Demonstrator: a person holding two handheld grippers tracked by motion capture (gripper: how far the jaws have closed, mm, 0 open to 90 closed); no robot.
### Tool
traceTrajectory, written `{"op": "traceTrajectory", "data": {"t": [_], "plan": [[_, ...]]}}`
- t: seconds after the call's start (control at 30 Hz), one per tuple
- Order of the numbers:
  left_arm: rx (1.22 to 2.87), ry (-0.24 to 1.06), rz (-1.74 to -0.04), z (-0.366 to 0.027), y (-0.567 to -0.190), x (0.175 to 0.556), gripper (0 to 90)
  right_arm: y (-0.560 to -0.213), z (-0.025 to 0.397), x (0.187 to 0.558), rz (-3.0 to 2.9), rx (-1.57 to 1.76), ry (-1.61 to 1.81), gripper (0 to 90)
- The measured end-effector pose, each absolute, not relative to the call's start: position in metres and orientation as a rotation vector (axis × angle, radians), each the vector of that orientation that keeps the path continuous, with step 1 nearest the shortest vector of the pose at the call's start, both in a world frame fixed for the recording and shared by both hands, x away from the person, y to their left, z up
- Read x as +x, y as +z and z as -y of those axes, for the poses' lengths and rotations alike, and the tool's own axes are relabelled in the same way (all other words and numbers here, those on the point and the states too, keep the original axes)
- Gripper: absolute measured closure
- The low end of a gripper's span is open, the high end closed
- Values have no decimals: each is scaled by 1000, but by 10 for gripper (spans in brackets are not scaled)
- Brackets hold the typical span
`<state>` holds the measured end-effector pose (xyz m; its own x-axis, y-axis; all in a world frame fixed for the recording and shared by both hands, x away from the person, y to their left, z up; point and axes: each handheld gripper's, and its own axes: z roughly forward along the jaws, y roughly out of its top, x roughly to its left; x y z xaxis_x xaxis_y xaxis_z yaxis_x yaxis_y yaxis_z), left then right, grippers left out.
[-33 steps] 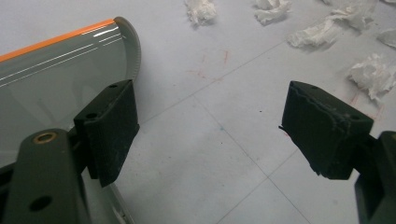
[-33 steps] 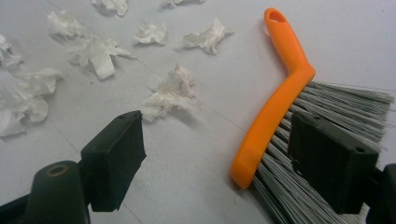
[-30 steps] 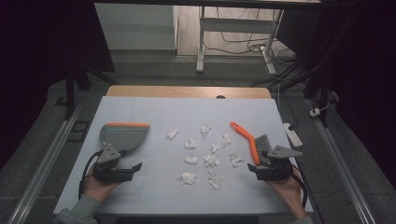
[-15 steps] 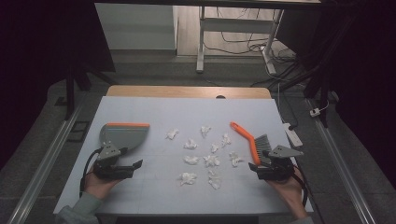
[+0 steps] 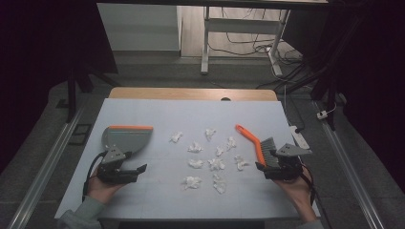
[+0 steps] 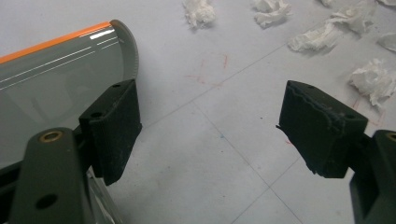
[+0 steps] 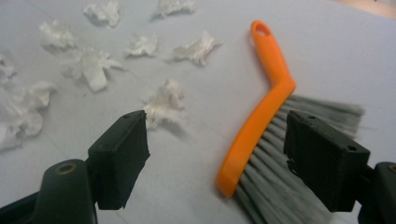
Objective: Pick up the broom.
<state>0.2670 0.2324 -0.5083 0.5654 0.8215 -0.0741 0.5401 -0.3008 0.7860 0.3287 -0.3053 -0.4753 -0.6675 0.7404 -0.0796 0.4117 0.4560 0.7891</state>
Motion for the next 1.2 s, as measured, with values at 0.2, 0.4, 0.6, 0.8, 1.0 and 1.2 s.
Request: {"op": "traceTrajectory", "data": {"t": [0.2, 0.4, 0.6, 0.8, 1.0, 1.2], "plan": [[1997, 436, -1089, -231, -509, 268, 219, -459, 299, 346, -2298, 1021, 1041, 227], [2006, 435, -1086, -230, -510, 267, 219, -454, 293, 369, -2327, 1060, 968, 239], [2009, 434, -1083, -229, -511, 267, 221, -451, 281, 402, -2384, 1080, 811, 247], [2012, 436, -1090, -229, -512, 268, 221, -456, 266, 434, -2466, 1091, 689, 254], [2013, 433, -1096, -229, -513, 268, 223, -465, 255, 459, -2522, 1119, 579, 280], [2014, 433, -1099, -229, -514, 268, 225, -479, 253, 471, -2580, 1176, 451, 320]]}}
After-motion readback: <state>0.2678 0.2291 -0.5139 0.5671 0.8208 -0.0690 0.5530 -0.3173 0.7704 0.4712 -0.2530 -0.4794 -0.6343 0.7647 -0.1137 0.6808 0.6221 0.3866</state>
